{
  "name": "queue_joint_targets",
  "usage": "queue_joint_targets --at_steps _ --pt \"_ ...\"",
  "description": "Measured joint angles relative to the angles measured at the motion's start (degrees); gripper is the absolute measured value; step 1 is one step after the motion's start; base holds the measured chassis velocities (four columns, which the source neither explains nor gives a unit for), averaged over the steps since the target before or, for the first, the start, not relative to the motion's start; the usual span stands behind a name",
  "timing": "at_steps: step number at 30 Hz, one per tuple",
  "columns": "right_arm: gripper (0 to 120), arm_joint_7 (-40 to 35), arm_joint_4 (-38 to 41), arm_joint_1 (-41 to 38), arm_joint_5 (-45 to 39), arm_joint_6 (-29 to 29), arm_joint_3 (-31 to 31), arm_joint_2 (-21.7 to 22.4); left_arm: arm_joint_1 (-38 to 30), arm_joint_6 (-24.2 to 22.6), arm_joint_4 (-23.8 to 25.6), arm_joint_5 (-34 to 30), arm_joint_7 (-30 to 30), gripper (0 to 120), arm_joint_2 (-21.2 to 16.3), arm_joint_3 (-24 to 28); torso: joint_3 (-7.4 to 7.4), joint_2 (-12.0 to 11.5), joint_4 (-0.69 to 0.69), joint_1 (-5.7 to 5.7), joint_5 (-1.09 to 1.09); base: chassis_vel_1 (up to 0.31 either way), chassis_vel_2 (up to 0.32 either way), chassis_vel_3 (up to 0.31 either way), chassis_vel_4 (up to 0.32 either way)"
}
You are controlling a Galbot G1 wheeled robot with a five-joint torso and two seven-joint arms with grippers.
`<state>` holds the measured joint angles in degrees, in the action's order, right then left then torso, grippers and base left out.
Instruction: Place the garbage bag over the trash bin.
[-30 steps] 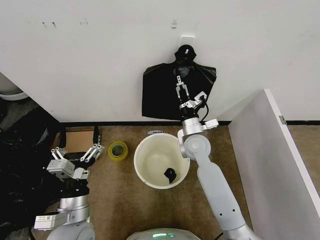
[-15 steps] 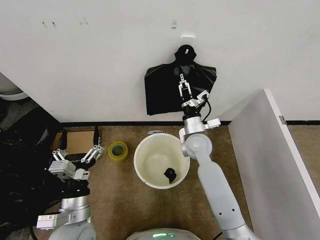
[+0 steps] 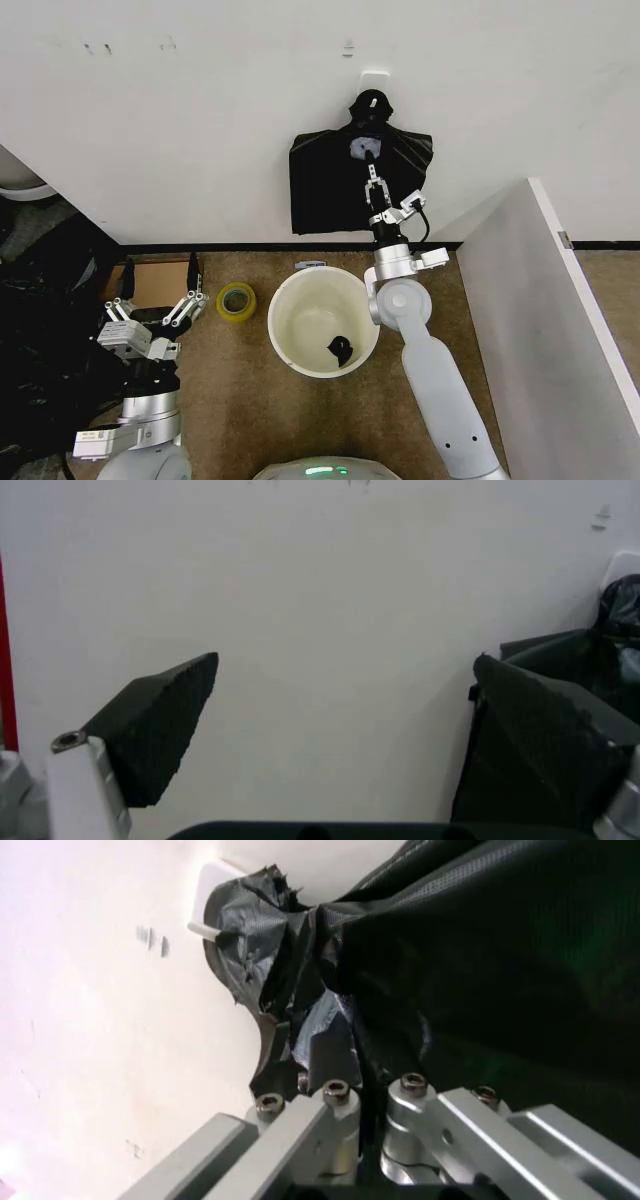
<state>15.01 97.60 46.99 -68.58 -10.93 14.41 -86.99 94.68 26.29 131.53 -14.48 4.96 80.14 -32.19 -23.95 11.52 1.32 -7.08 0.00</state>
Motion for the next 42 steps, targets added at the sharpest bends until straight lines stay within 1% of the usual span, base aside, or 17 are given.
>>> queue_joint_targets --at_steps 10,11,12,13,14,16,18,22,24,25,28,31,39,42 --pt "0 1.5 1.29 1.83 0.7 -0.65 0.57 0.43 -0.38 0.05 -0.75 -0.42 0.0 100 -0.72 -0.05 0.0 0.0 -0.01 0.0 0.0 0.0 0.0 0.0 0.0" --pt "0 2.09 2.04 3.14 1.53 -0.74 0.42 0.89 -0.51 0.05 -0.88 -0.69 0.01 100 -0.87 -0.13 0.0 0.0 0.0 0.0 0.01 0.0 0.0 0.0 0.0" --pt "0 3.06 2.81 4.58 2.85 -0.89 0.34 1.49 -0.65 0.05 -0.97 -0.89 0.0 100 -0.96 -0.14 0.0 0.0 -0.02 0.0 0.0 0.0 0.0 0.0 0.0" --pt "0 4.23 3.61 6.41 4.37 -0.94 0.33 2.22 -0.81 0.05 -1.01 -1.07 0.02 100 -1.03 -0.15 0.0 0.0 0.01 0.0 0.0 0.0 0.0 0.0 0.0" --pt "0 5.32 4.61 8.16 5.85 -0.94 0.43 2.97 -0.89 0.05 -1.03 -1.22 0.02 100 -1.04 -0.12 0.0 0.0 0.0 0.0 -0.01 0.0 0.0 0.0 0.0" --pt "0 6.05 5.41 9.45 6.71 -0.94 0.56 3.47 -0.94 0.05 -1.03 -1.33 0.02 100 -1.05 -0.09 0.01 0.0 0.01 0.01 -0.01 0.0 0.0 0.0 0.0" --pt "0 7.3 7.3 12.41 8.43 -0.92 1.07 4.46 -0.87 0.19 -1.04 -1.57 0.02 100 -1.06 -0.06 0.01 0.0 -0.01 0.0 0.0 0.0 0.0 0.0 0.0" --pt "0 7.66 10.79 18.34 11.54 -0.9 1.61 6.61 -0.63 0.65 -0.86 -1.73 0.02 100 -0.91 -0.09 0.01 0.0 0.0 0.0 0.0 0.0 0.0 0.0 0.0" --pt "0 7.77 11.07 19.17 12.05 -0.95 1.57 6.97 -0.63 0.66 -0.81 -1.73 0.02 100 -0.89 -0.07 0.01 0.0 0.0 0.0 0.0 0.0 0.0 0.0 0.0" --pt "0 8.08 11.63 20.67 12.8 -1.28 1.44 7.73 -0.63 0.67 -0.66 -1.73 0.01 100 -0.76 0.04 0.01 0.0 -0.02 0.0 0.0 0.0 0.0 0.0 0.0" --pt "0 9.12 12.72 25.55 14.75 -2.38 1.21 10.04 -0.69 0.67 -0.45 -1.7 -0.02 100 -0.68 0.23 0.0 0.0 0.01 0.01 -0.01 0.0 0.0 0.0 0.0" --pt "0 9.55 13.13 28.61 16.15 -3.55 1.36 11.86 -0.78 0.67 -0.3 -1.68 -0.05 100 -0.67 0.37 0.0 0.0 0.0 0.0 0.0 0.0 0.0 0.0 0.0" --pt "0 9.68 13.62 32.88 19.97 -5.8 1.01 14.85 -0.94 0.65 -0.17 -1.64 -0.09 100 -0.57 0.54 0.0 0.0 0.0 0.0 0.0 0.0 0.0 0.0 0.0" --pt "0 11.01 13.54 34.28 23.97 -7.5 1.37 15.78 -1.05 0.64 -0.07 -2.01 -0.1 100 -0.76 0.25 0.01 0.0 -0.01 0.01 0.0 0.0 0.0 0.0 0.0"
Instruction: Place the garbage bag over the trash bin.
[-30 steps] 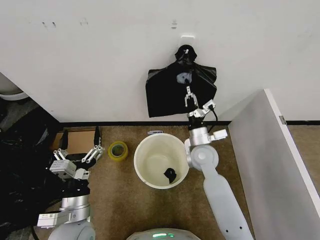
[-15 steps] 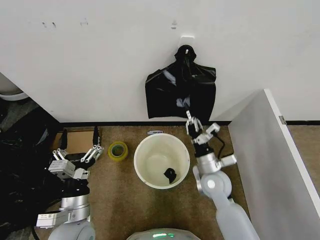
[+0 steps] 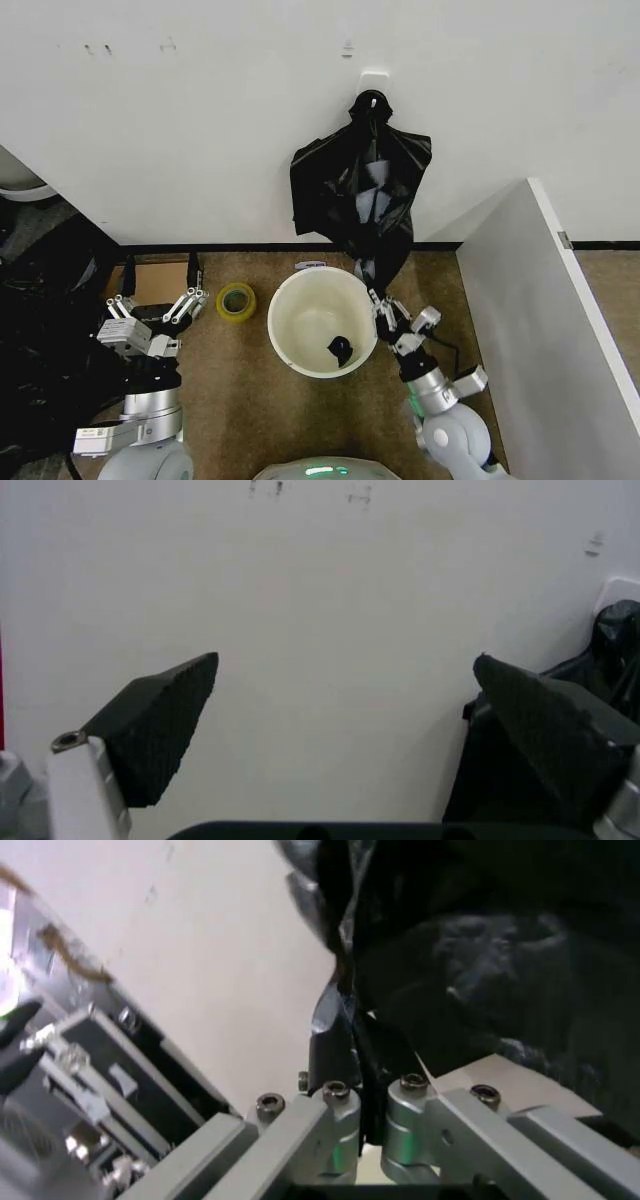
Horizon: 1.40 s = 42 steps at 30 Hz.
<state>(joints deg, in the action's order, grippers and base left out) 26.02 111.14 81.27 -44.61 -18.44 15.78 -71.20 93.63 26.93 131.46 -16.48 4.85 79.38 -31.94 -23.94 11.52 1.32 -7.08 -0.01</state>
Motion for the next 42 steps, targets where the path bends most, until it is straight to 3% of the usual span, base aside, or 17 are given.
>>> queue_joint_targets --at_steps 10,23,28,33,42 --pt "0 11.65 -4.04 2.6 8.83 -6.28 4.9 0.9 -0.66 -0.1 -0.74 -0.72 0.0 100 -0.32 -0.17 -0.01 0.0 0.0 0.0 0.0 0.0 0.0 0.0 0.0" --pt "0 22.38 -7.5 3.97 8.35 -7.53 10.5 2.26 -1.39 -0.27 -1.63 -1.54 -0.01 100 -0.78 -0.22 -0.01 0.0 0.0 -0.01 0.0 0.0 0.0 0.0 0.0" --pt "0 22.85 -7.54 3.29 8.16 -7.3 10.49 1.79 -1.54 -0.27 -2.08 -1.56 -0.04 100 -0.74 -0.13 -0.01 0.0 0.01 -0.01 0.0 0.0 0.0 0.0 0.0" --pt "0 18.78 -6.65 0.28 8.18 -8.94 8.36 -0.05 -1.73 -0.27 -2.57 -1.47 -0.09 100 -0.78 -0.04 -0.01 0.0 0.0 -0.01 0.0 0.0 0.0 0.0 0.0" --pt "30 17.04 -4.43 -1.36 17.33 -15.34 10.53 0.22 -1.86 -0.46 -2.95 -1.46 -0.09 100 -1.08 -0.22 -0.01 0.0 0.01 -0.01 0.02 0.0 0.0 0.0 0.0"
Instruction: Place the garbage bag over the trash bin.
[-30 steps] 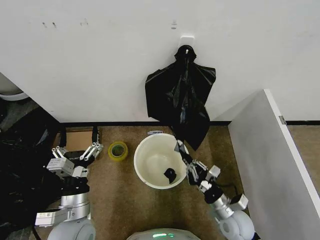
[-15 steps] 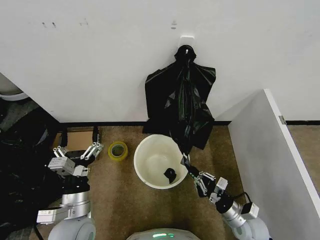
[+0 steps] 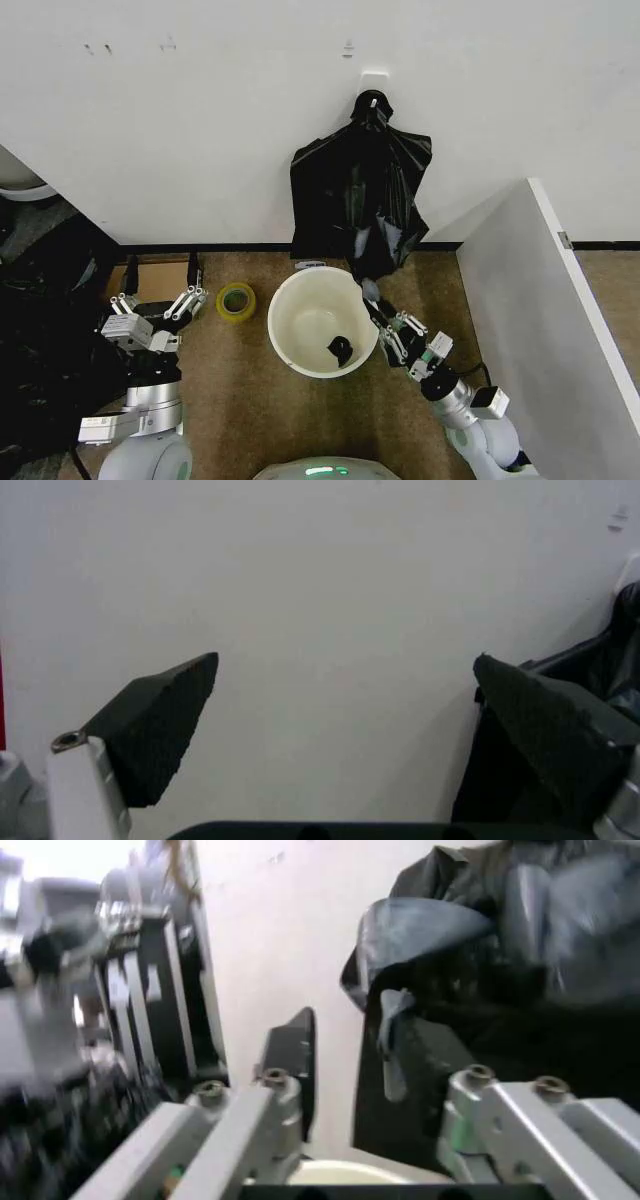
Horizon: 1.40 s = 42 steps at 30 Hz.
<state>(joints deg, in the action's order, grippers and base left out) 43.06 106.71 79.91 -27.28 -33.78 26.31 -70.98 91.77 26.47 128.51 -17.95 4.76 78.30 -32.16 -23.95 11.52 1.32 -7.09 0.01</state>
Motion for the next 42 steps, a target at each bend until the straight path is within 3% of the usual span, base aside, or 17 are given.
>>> queue_joint_targets --at_steps 7,8,15,19,23,28,33,42 --pt "60 1.92 1.33 2.28 8.31 -3.48 2.96 2.23 -0.01 -0.03 -0.23 0.42 0.0 100 -0.05 0.25 0.0 0.0 0.0 0.0 -0.01 0.0 0.0 0.0 0.0" --pt "60 1.92 1.33 2.28 8.31 -3.48 2.96 2.23 -0.01 -0.03 -0.23 0.42 0.0 100 -0.05 0.25 0.0 0.0 0.0 0.0 -0.01 0.0 0.0 0.0 0.0" --pt "84 -5.16 1.25 4.23 17.63 -3.26 2.58 4.03 -0.12 -0.32 0.07 0.7 -0.03 100 -0.03 0.38 0.0 0.0 0.0 0.0 -0.01 0.0 0.0 0.0 0.0" --pt "98 -12.33 1.27 5.68 27.4 0.36 2.59 6.24 0.02 -0.36 0.4 0.73 -0.03 100 0.1 0.27 0.0 0.0 0.0 0.0 -0.01 0.0 0.0 0.0 0.0" --pt "100 -19.21 1.11 6.21 31.1 3.41 1.2 6.91 0.28 -0.22 0.51 0.76 -0.03 100 0.27 0.19 0.0 0.0 0.0 0.0 -0.01 0.0 0.0 0.0 0.0" --pt "100 -36.4 2.63 5.9 31.35 10.21 -4.01 5.96 0.57 0.03 0.59 0.78 -0.03 100 0.38 -0.11 0.0 0.0 0.0 0.0 -0.02 0.0 0.0 0.0 0.0" --pt "100 -46.59 3.45 2.2 35.19 11.5 -5.27 4.21 0.75 0.21 0.63 0.8 -0.02 100 0.39 -0.36 0.0 0.0 0.0 0.0 -0.01 0.0 0.0 0.0 0.0" --pt "100 -51.59 1.94 -7.14 47.57 13.4 -5.25 3.62 1.06 0.21 1.02 1.77 0.01 100 0.42 -0.27 0.0 0.0 -0.01 0.0 -0.01 0.0 0.0 0.0 0.0"
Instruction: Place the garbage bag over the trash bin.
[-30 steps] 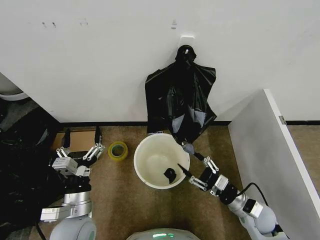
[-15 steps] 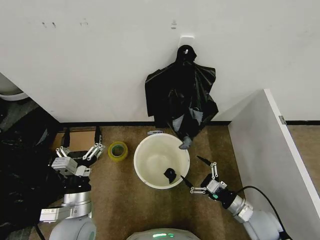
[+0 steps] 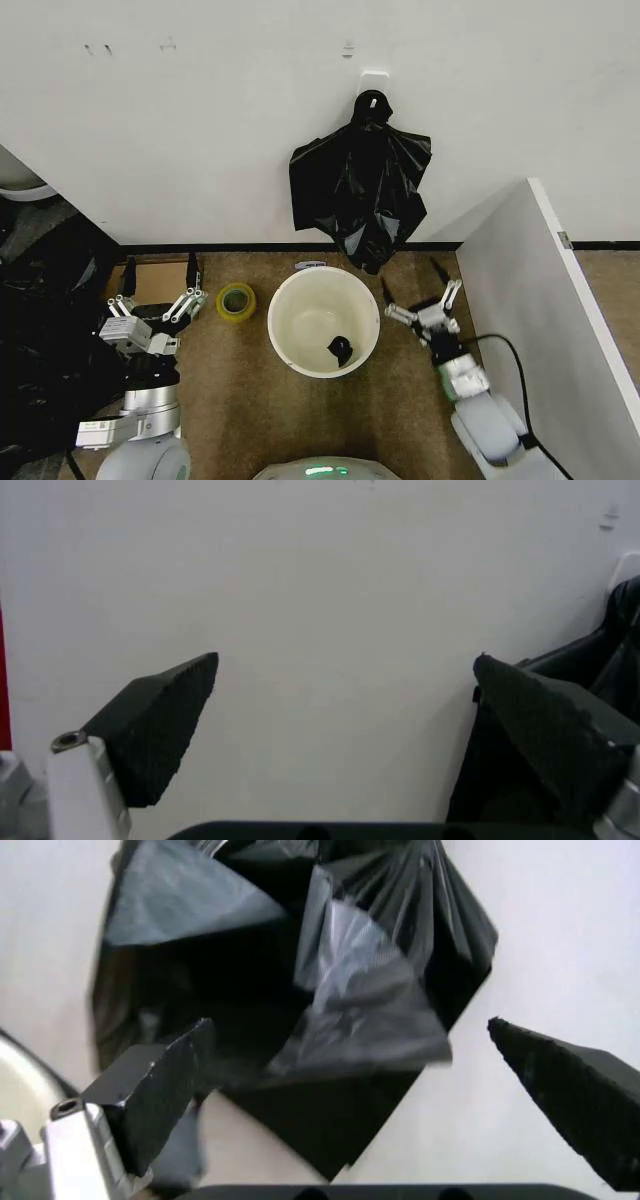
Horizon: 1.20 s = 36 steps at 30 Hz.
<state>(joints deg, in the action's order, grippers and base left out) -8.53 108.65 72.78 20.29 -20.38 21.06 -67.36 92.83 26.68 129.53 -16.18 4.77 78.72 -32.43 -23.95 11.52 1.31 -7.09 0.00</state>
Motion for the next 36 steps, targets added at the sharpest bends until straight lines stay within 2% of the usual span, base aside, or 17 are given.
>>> queue_joint_targets --at_steps 8,13,24,29,30,36 --pt "100 2.99 3.25 -5.1 4.75 4.7 -1.85 3.11 0.02 -0.05 -0.52 0.25 0.02 100 0.22 -0.13 0.0 0.0 0.0 0.0 0.0 0.0 0.0 0.0 0.0" --pt "100 6.41 4.87 -8.01 13.47 10.36 -1.4 5.85 0.01 0.04 -0.97 0.7 0.05 100 0.7 0.03 0.01 0.0 0.01 0.0 0.0 0.0 0.0 0.0 0.0" --pt "100 13.53 4.74 -10.45 22.47 14.27 -1.21 5.32 -0.1 0.14 -1.3 0.99 0.1 100 0.83 0.13 0.01 0.0 0.01 0.0 -0.01 0.0 0.0 0.0 0.0" --pt "84 12.19 5.29 -10.02 25.7 16.29 -1.06 4.24 -0.09 0.26 -1.35 0.98 0.2 100 0.76 0.09 0.01 0.0 0.01 0.0 0.0 0.0 0.0 0.0 0.0" --pt "84 12.19 5.29 -10.02 25.7 16.29 -1.06 4.24 -0.09 0.26 -1.35 0.98 0.2 100 0.76 0.09 0.01 0.0 0.01 0.0 0.0 0.0 0.0 0.0 0.0" --pt "60 10.73 5.9 -9.3 26.12 19.96 -0.63 4.19 -0.29 0.29 -1.52 0.92 0.24 100 0.73 0.28 0.01 0.0 0.01 0.0 0.0 0.0 0.0 0.0 0.0"
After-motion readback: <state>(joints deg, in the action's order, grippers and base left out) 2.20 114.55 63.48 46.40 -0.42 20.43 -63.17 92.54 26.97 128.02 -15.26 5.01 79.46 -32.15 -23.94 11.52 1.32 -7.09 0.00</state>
